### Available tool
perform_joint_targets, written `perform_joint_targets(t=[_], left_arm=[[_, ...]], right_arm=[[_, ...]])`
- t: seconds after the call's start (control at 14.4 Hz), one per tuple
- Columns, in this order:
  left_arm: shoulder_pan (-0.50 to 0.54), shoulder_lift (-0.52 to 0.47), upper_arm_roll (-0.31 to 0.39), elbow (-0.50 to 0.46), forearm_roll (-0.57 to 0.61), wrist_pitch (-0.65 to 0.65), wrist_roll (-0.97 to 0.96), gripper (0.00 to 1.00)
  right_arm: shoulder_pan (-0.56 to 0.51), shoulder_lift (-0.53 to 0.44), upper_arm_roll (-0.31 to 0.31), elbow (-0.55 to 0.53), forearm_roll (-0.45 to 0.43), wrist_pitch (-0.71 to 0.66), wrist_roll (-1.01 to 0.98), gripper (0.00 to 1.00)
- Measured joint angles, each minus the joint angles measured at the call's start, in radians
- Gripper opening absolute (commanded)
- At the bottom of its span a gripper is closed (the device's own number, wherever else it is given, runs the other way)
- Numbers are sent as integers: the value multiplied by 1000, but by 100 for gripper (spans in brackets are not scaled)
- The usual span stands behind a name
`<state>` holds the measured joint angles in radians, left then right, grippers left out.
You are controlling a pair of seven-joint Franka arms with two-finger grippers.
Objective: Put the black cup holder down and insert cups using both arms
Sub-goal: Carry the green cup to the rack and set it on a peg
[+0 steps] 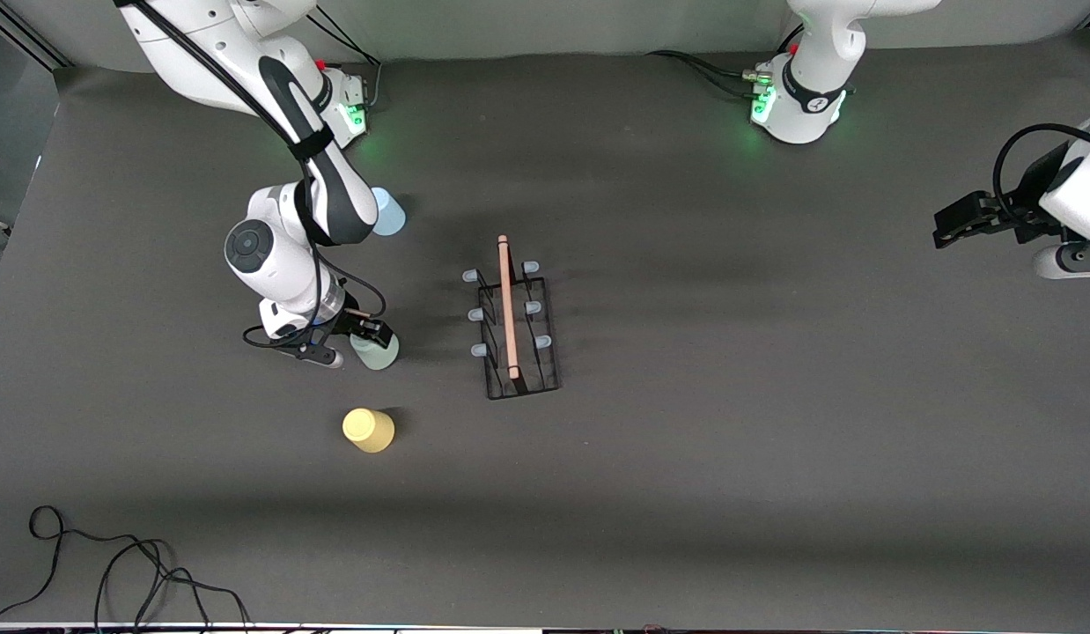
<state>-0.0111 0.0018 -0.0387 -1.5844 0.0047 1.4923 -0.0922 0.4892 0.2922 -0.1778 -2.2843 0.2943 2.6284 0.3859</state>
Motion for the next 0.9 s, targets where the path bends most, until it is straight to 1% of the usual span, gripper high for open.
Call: perform_joint_targets(t=[0.07, 0.21, 0.28, 0.42, 0.55, 0.69, 0.9], left_arm=[[-2, 0, 0, 0, 0, 0, 0, 100], [-7, 0, 0, 0, 0, 0, 0, 100], [-9, 1, 0, -1, 0, 0, -1, 100], [-10, 2, 0, -2, 0, 0, -1, 100], [-12, 2, -1, -2, 0, 0, -1, 100], [-16, 2, -5, -1, 0, 1, -1, 100], [-19, 2, -7, 1, 0, 3, -2, 100]], right_arm=[[1, -28, 0, 11, 0, -52, 0, 0], [1, -113, 0, 43, -7, -184, 35, 0], [1, -159, 0, 64, -27, -262, 78, 0], [7, -228, 7, 145, -85, -457, 207, 0], [58, -253, 12, 253, -103, -619, 326, 0], [121, -254, 18, 317, -107, -674, 455, 0], [210, -231, 21, 325, -110, -653, 604, 0]])
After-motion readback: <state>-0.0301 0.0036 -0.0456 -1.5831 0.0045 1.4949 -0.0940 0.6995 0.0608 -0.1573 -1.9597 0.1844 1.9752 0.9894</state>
